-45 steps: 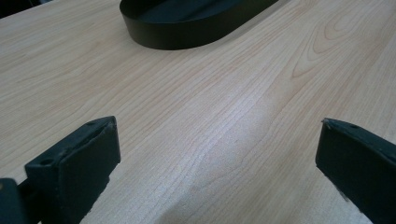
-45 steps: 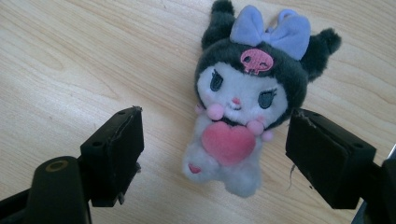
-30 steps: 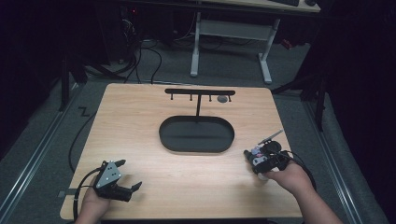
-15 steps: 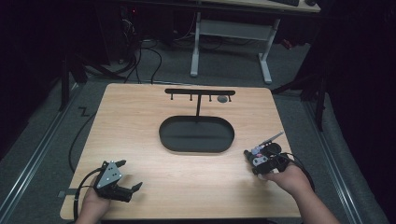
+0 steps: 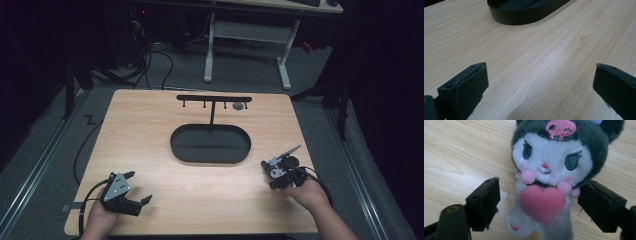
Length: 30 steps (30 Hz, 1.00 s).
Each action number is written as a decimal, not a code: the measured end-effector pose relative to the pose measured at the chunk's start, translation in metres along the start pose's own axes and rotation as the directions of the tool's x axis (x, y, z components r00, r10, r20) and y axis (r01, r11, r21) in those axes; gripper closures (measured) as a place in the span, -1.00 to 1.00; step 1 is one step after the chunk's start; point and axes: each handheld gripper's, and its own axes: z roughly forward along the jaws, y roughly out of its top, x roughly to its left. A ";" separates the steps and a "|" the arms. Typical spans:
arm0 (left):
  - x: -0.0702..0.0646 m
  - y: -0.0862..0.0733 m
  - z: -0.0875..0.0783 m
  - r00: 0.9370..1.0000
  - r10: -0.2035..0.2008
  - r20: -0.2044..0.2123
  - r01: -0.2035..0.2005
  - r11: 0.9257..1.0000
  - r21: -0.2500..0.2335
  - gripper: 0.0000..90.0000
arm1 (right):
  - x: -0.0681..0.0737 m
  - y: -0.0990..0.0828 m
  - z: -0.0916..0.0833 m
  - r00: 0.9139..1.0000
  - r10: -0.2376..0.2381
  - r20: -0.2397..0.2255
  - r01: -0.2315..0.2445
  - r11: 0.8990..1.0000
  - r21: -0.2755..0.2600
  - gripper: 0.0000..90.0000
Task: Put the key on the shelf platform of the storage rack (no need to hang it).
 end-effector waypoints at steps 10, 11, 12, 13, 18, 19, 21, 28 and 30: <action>-0.001 0.000 0.000 1.000 0.004 0.005 -0.004 1.000 0.001 -0.98 | -0.001 -0.006 0.004 1.000 0.011 0.013 -0.012 1.000 0.026 -0.31; 0.000 0.000 0.000 1.000 0.003 0.006 -0.003 1.000 0.001 -0.98 | -0.001 -0.007 0.002 1.000 0.006 0.017 -0.007 1.000 0.031 -0.24; 0.000 0.000 0.000 1.000 0.002 0.006 -0.002 1.000 0.001 -0.98 | -0.001 -0.007 0.002 1.000 0.007 0.013 -0.007 1.000 0.029 -0.22; 0.000 0.000 0.000 1.000 0.002 0.006 -0.002 1.000 0.001 -0.98 | -0.001 -0.007 0.001 1.000 0.009 0.010 -0.009 0.999 0.031 -0.20; -0.001 0.001 0.001 1.000 0.006 0.008 -0.006 1.000 0.001 -0.98 | -0.004 -0.010 0.000 1.000 0.016 0.009 -0.016 1.000 0.021 -0.06; -0.001 0.000 0.001 1.000 0.006 0.009 -0.006 1.000 0.003 -0.98 | -0.004 -0.010 0.000 1.000 0.019 0.008 -0.019 1.000 0.023 -0.05; -0.001 0.000 0.002 1.000 0.005 0.007 -0.005 1.000 0.008 -0.98 | -0.005 -0.011 0.001 1.000 0.018 0.007 -0.018 1.000 0.022 -0.03; -0.002 0.001 -0.001 1.000 0.006 0.003 -0.006 1.000 -0.001 -0.98 | -0.005 -0.010 -0.001 1.000 0.015 0.002 -0.015 1.000 0.010 0.04; -0.002 0.001 -0.002 1.000 0.008 0.003 -0.008 1.000 -0.004 -0.98 | -0.004 -0.009 -0.006 1.000 0.010 -0.001 -0.010 1.000 0.001 0.05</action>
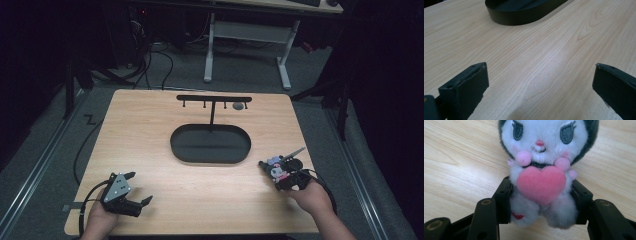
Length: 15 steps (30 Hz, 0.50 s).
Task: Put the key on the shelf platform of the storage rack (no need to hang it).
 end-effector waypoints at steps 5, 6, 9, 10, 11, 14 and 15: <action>0.000 -0.001 -0.001 1.000 0.000 0.000 0.000 1.000 0.003 -0.98 | 0.008 0.004 -0.016 0.999 -0.043 0.006 0.043 0.999 -0.030 0.06; 0.000 -0.001 -0.001 1.000 0.000 -0.002 0.000 1.000 0.002 -0.98 | 0.009 0.005 -0.019 0.999 -0.049 0.004 0.049 0.998 -0.036 0.06; 0.001 -0.001 -0.001 1.000 -0.006 -0.004 0.006 1.000 0.000 -0.98 | 0.011 0.008 -0.023 0.998 -0.061 0.004 0.061 0.997 -0.044 0.06; 0.001 -0.001 0.000 1.000 -0.004 -0.004 0.004 1.000 0.001 -0.98 | 0.011 0.009 -0.025 0.998 -0.062 0.003 0.062 0.997 -0.043 0.06; 0.001 -0.001 0.000 1.000 0.000 -0.004 0.001 1.000 0.004 -0.98 | 0.011 0.010 -0.026 0.998 -0.063 0.003 0.063 0.997 -0.048 0.06; -0.001 -0.001 0.000 1.000 0.013 -0.004 -0.013 1.000 0.006 -0.98 | 0.012 0.012 -0.028 0.998 -0.065 -0.001 0.065 0.996 -0.059 0.06; -0.001 -0.001 0.000 1.000 0.022 -0.004 -0.022 1.000 -0.003 -0.98 | 0.014 0.013 -0.031 0.998 -0.070 -0.011 0.069 0.995 -0.073 0.06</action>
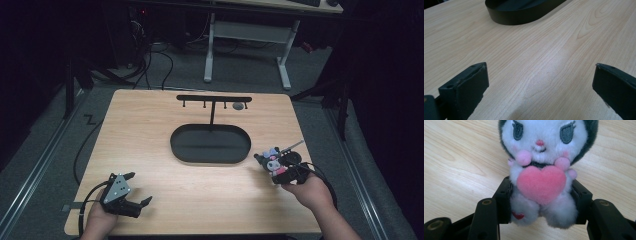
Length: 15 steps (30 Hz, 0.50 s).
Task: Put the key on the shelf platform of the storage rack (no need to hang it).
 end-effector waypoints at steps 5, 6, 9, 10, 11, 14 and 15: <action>0.002 0.000 0.003 1.000 0.004 -0.004 -0.004 1.000 0.003 -0.97 | 0.004 0.003 -0.004 1.000 -0.012 -0.003 0.012 1.000 -0.012 0.06; 0.003 0.000 0.003 1.000 0.004 -0.005 -0.004 1.000 -0.001 -0.97 | 0.005 0.004 -0.005 1.000 -0.011 -0.007 0.011 1.000 -0.022 0.06; 0.004 0.000 0.004 1.000 0.001 -0.008 -0.001 1.000 -0.009 -0.97 | 0.006 0.006 -0.004 1.000 -0.010 -0.020 0.010 1.000 -0.022 0.06; 0.005 0.000 0.004 1.000 -0.007 -0.012 0.007 1.000 -0.014 -0.97 | 0.007 0.007 -0.005 1.000 -0.010 -0.021 0.010 1.000 -0.024 0.06; 0.005 0.000 0.004 1.000 -0.011 -0.005 0.011 1.000 -0.015 -0.97 | 0.007 0.007 -0.005 1.000 -0.011 -0.018 0.011 1.000 -0.022 0.06; 0.006 0.000 0.002 1.000 -0.016 -0.007 0.015 1.000 -0.023 -0.97 | 0.009 0.011 -0.005 1.000 -0.014 -0.017 0.014 0.999 -0.030 0.06; 0.006 0.000 0.002 1.000 -0.014 -0.008 0.014 1.000 -0.025 -0.97 | 0.010 0.013 -0.006 1.000 -0.008 -0.015 0.008 1.000 -0.026 0.06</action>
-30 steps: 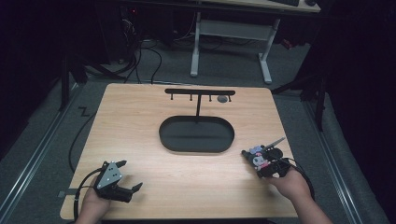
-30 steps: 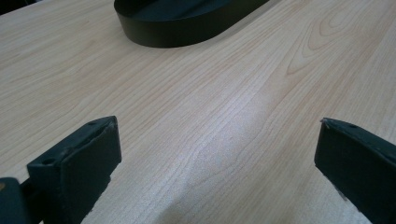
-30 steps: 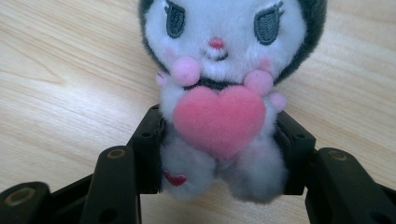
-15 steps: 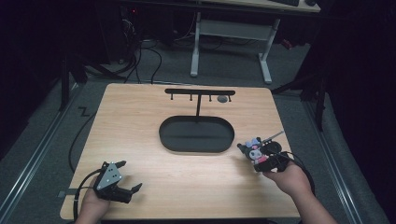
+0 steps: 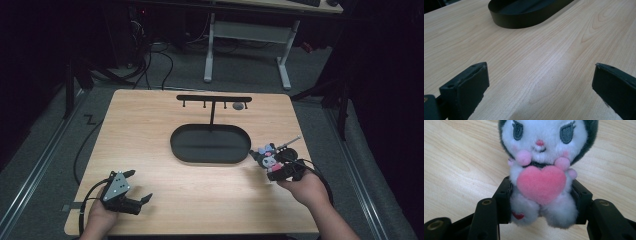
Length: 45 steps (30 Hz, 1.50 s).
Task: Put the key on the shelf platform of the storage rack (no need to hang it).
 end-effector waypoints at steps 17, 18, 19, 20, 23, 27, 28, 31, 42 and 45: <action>0.002 -0.001 -0.002 1.000 -0.016 0.000 0.016 1.000 -0.011 -0.97 | 0.015 0.033 -0.003 0.999 -0.040 -0.008 0.040 0.999 -0.013 0.05; 0.002 -0.001 -0.002 1.000 -0.019 0.001 0.019 1.000 -0.014 -0.97 | 0.017 0.035 -0.003 0.999 -0.044 -0.008 0.044 0.999 -0.015 0.05; 0.002 -0.001 -0.002 1.000 -0.020 0.003 0.020 1.000 -0.014 -0.97 | 0.018 0.037 -0.003 0.999 -0.046 -0.009 0.046 0.999 -0.015 0.05; 0.002 -0.001 -0.003 1.000 -0.018 0.002 0.018 1.000 -0.013 -0.97 | 0.019 0.039 -0.003 0.999 -0.048 -0.011 0.048 0.999 -0.018 0.05; 0.001 -0.001 -0.003 1.000 -0.012 0.002 0.012 1.000 -0.010 -0.97 | 0.024 0.045 -0.004 0.998 -0.056 -0.018 0.056 0.998 -0.019 0.05; 0.000 -0.002 -0.004 1.000 -0.013 0.002 0.013 1.000 -0.008 -0.97 | 0.029 0.051 -0.003 0.997 -0.076 -0.020 0.075 0.997 -0.017 0.05; 0.000 -0.002 -0.004 1.000 -0.013 0.004 0.013 1.000 -0.006 -0.97 | 0.030 0.052 -0.002 0.997 -0.076 -0.017 0.076 0.997 -0.017 0.05; -0.001 -0.002 -0.006 1.000 -0.010 0.006 0.010 1.000 -0.006 -0.97 | 0.031 0.053 0.000 0.997 -0.079 -0.014 0.078 0.997 -0.012 0.05; -0.003 0.000 -0.001 1.000 0.006 0.006 -0.006 1.000 0.008 -0.97 | 0.034 0.066 0.003 0.996 -0.091 -0.023 0.090 0.996 -0.025 0.05; -0.003 0.001 -0.001 1.000 -0.003 0.007 0.003 1.000 0.001 -0.97 | 0.035 0.071 0.006 0.995 -0.094 -0.025 0.093 0.995 -0.025 0.05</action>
